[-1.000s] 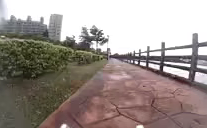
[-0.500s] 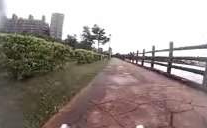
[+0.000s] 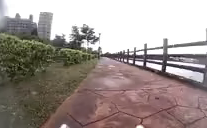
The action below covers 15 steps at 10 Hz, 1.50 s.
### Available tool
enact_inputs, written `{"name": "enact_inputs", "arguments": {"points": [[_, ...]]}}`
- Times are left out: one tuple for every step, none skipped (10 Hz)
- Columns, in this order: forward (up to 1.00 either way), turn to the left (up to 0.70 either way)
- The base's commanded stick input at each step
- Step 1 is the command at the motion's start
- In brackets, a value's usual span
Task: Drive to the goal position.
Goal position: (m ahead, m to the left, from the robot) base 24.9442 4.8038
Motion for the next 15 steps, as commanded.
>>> {"name": "enact_inputs", "arguments": {"points": [[0.85,-0.33],[0.85,-0.33],[0.85,-0.33],[0.85,-0.33],[0.85,-0.29],[0.85,-0.13],[0.85,0.01],[0.85,0.01],[0.85,0.01],[0.85,0.01],[0.85,0.01],[0.85,0.01],[0.85,0.01],[0.85,0.01],[0.85,0.01]]}}
